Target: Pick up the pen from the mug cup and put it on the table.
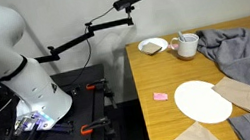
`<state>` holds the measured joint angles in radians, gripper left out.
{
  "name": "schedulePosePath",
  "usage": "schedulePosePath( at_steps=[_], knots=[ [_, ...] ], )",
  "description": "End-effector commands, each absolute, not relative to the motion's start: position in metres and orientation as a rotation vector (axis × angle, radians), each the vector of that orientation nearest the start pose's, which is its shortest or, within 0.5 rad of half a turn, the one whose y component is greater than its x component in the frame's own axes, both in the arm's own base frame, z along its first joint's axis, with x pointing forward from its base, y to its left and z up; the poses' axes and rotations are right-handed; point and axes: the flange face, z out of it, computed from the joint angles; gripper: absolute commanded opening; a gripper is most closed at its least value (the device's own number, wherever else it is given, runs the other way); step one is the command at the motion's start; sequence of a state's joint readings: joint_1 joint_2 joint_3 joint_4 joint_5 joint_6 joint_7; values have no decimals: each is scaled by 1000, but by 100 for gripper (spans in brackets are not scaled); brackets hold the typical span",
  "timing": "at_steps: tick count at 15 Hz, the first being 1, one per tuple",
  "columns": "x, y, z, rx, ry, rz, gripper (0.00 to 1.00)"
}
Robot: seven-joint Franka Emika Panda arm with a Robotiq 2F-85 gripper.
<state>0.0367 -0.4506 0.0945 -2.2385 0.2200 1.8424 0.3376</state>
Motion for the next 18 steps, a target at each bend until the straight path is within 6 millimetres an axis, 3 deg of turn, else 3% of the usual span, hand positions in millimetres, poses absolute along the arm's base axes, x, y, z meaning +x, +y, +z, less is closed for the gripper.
schedulePosePath(
  at_steps=[1,9,18],
  knots=[
    [418,77,550,-2935,396,-19,100],
    [418,77,550,-2935,396,-19,100],
    [471,68,525,-2835,684,64,100]
  ],
)
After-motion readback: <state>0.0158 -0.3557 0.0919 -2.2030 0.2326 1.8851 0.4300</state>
